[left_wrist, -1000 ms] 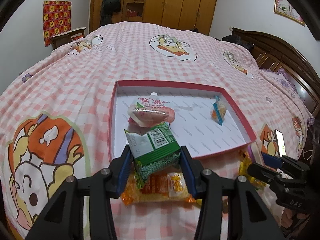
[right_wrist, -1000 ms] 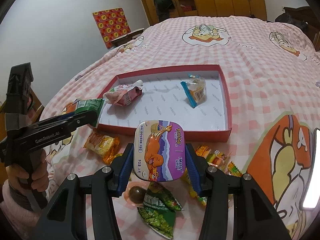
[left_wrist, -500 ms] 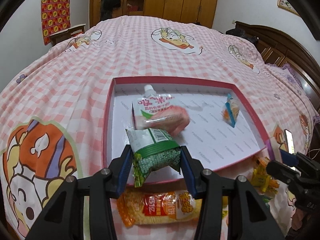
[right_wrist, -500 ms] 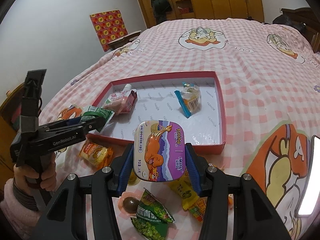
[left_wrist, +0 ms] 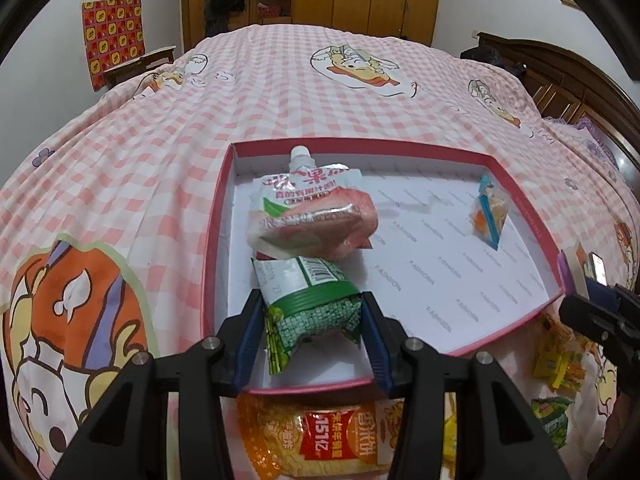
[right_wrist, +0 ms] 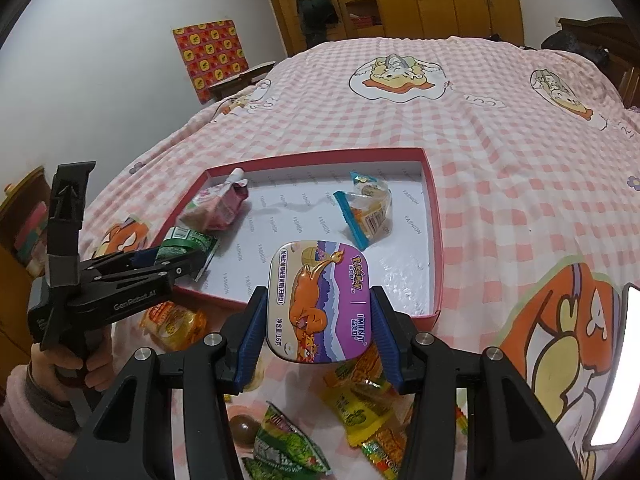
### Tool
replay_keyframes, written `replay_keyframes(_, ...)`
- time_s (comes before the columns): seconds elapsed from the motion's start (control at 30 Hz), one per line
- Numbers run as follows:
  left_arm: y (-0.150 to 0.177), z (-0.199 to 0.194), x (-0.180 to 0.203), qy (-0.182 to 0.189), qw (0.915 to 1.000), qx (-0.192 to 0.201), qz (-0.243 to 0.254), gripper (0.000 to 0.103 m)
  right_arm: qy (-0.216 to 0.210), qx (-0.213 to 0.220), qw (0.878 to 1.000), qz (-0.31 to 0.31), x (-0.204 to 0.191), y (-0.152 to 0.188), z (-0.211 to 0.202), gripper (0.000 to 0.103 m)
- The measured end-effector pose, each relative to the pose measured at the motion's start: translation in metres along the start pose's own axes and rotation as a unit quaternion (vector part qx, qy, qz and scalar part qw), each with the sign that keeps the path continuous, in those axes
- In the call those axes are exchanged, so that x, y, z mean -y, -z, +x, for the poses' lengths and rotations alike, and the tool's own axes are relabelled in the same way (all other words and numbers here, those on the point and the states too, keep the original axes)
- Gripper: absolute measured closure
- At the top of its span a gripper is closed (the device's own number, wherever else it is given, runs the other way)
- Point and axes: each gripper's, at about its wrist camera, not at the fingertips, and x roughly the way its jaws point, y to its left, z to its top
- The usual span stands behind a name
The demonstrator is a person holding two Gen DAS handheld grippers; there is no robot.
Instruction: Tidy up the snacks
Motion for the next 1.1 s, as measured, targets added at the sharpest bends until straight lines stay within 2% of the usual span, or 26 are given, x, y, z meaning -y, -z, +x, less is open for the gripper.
replay_keyframes(0.9, -0.005, 0.015, 0.000, -0.011, 0.9999, 0.008, 0.000, 0.054, 0.058, -0.006, 0.998, -0.003, 0.017, -0.020, 0.043, 0.053)
replay_keyframes(1.1, -0.005, 0.015, 0.000, -0.011, 0.9999, 0.007, 0.000, 0.053, 0.060, -0.006, 0.998, -0.006, 0.017, -0.023, 0.048, 0.053)
